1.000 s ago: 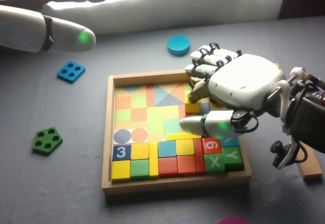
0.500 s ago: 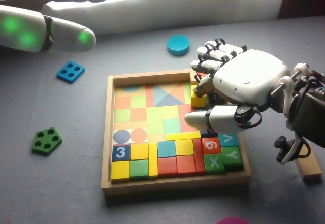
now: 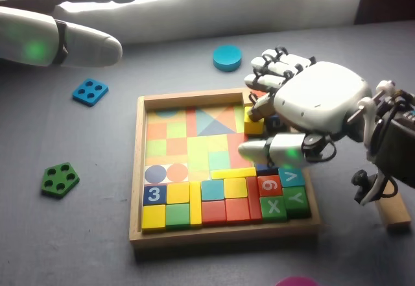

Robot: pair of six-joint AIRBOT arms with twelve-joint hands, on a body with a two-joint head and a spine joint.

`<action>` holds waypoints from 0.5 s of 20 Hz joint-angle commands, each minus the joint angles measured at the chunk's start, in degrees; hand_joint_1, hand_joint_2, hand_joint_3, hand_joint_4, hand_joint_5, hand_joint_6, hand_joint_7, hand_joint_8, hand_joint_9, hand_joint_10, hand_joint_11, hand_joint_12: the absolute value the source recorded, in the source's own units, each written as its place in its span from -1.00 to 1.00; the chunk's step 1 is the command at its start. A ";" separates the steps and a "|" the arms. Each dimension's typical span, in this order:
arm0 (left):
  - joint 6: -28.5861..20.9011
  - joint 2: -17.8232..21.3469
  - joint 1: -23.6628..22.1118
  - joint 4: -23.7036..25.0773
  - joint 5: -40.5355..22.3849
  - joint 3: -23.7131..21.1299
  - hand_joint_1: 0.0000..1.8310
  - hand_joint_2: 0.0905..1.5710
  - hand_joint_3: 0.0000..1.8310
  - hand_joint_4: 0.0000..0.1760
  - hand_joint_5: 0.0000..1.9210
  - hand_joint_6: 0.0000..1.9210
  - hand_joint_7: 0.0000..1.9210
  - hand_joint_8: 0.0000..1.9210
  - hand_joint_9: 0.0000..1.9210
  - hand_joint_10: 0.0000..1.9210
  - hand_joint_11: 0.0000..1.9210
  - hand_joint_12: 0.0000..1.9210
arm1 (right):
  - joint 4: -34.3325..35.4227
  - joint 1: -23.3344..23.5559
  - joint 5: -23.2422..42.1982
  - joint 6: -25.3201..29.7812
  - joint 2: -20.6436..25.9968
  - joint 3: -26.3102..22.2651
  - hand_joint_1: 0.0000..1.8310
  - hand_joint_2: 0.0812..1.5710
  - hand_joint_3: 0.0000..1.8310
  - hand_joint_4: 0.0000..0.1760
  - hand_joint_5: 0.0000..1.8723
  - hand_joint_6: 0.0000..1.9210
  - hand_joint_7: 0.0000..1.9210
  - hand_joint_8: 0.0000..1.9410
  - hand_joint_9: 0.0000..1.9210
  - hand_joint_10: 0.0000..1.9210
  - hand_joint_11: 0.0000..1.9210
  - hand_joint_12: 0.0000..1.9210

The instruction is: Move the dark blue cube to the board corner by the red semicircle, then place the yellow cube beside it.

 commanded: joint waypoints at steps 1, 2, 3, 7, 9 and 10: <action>-0.16 -0.11 -0.52 -1.84 -2.73 0.09 -1.00 0.48 -1.00 -0.31 -0.94 -1.00 -0.91 -1.00 -0.90 -1.00 -1.00 -0.59 | 1.09 -0.59 -2.30 -0.23 0.17 1.24 -1.00 0.44 -1.00 -1.00 -0.11 -0.98 -0.78 -1.00 -0.99 -1.00 -1.00 -1.00; -0.16 -0.11 -0.52 -1.84 -2.72 0.08 -1.00 0.48 -1.00 -0.29 -0.93 -1.00 -0.90 -1.00 -0.89 -1.00 -1.00 -0.59 | 1.09 -0.34 -2.36 0.50 0.12 1.97 -1.00 0.44 -1.00 -1.00 -0.14 -1.00 -0.78 -1.00 -1.00 -1.00 -1.00 -1.00; -0.16 -0.11 -0.52 -1.85 -2.72 0.08 -1.00 0.48 -1.00 -0.30 -0.94 -1.00 -0.90 -1.00 -0.89 -1.00 -1.00 -0.57 | 1.09 -0.14 -2.46 0.84 0.10 2.37 -1.00 0.43 -1.00 -1.00 -0.14 -0.99 -0.76 -0.99 -0.99 -0.99 -1.00 -1.00; -0.16 -0.11 -0.52 -1.85 -2.67 0.06 -1.00 0.47 -1.00 -0.21 -0.94 -1.00 -0.91 -1.00 -0.89 -1.00 -1.00 -0.56 | 1.09 1.62 -2.99 1.36 0.47 2.26 -1.00 0.43 -1.00 -1.00 -0.15 -1.00 -0.77 -0.99 -1.00 -1.00 -1.00 -1.00; -0.16 -0.11 -0.52 -1.85 -2.67 0.06 -1.00 0.47 -1.00 -0.26 -0.95 -1.00 -0.91 -1.00 -0.90 -1.00 -1.00 -0.59 | 1.09 3.01 -3.00 1.60 1.05 1.97 -1.00 0.43 -1.00 -1.00 -0.14 -0.99 -0.77 -0.99 -0.98 -0.99 -1.00 -1.00; -0.16 -0.11 -0.52 -1.85 -2.66 0.06 -1.00 0.47 -1.00 -0.26 -0.95 -1.00 -0.92 -1.00 -0.90 -1.00 -1.00 -0.59 | 1.10 4.09 -3.00 1.64 1.60 1.59 -1.00 0.43 -1.00 -1.00 -0.15 -1.00 -0.76 -0.99 -0.99 -0.99 -1.00 -1.00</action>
